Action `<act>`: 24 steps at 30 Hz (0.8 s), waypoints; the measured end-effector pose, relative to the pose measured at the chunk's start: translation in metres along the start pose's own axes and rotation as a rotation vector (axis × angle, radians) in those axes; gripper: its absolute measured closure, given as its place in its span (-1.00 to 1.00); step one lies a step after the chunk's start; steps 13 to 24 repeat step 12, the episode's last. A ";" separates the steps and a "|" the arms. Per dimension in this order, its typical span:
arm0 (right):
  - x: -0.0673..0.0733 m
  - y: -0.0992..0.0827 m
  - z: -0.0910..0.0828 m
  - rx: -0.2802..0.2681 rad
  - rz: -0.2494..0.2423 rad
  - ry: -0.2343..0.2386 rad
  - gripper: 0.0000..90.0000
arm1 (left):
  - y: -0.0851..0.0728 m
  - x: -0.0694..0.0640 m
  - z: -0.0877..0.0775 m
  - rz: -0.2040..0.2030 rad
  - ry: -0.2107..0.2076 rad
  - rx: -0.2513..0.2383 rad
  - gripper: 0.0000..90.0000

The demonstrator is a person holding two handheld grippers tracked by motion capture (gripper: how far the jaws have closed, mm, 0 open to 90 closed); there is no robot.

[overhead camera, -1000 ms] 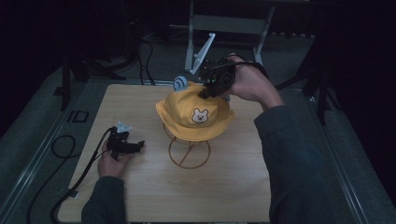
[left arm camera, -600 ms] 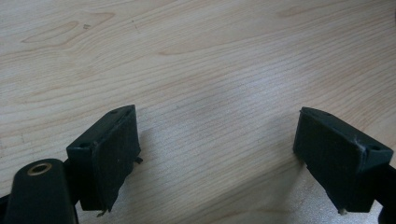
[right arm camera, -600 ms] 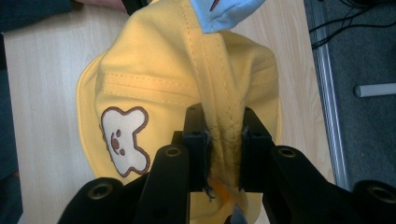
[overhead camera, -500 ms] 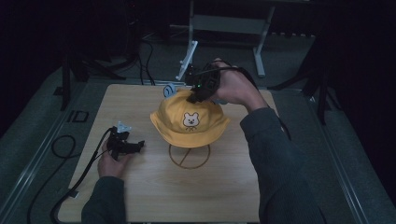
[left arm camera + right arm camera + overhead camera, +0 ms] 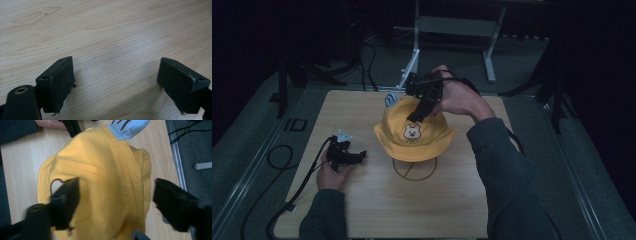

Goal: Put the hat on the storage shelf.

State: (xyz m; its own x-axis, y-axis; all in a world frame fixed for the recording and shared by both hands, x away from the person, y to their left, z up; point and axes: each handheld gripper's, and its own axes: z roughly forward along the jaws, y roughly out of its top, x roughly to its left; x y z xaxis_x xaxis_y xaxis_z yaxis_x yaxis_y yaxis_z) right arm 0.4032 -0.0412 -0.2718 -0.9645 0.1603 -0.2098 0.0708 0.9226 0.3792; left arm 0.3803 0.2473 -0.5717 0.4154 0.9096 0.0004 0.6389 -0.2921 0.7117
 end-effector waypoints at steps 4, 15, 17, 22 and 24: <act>0.000 -0.001 -0.003 -0.002 0.014 -0.012 -0.77 | 0.000 0.000 0.000 0.000 0.000 0.000 -0.69; -0.001 -0.008 -0.013 -0.009 0.034 -0.042 -0.79 | 0.000 0.000 0.000 -0.002 0.000 -0.002 -0.69; -0.001 -0.008 -0.013 -0.009 0.034 -0.042 -0.79 | 0.000 0.000 0.000 -0.002 0.000 -0.002 -0.69; -0.001 -0.008 -0.013 -0.009 0.034 -0.042 -0.79 | 0.000 0.000 0.000 -0.002 0.000 -0.002 -0.69; -0.001 -0.008 -0.013 -0.009 0.034 -0.042 -0.79 | 0.000 0.000 0.000 -0.002 0.000 -0.002 -0.69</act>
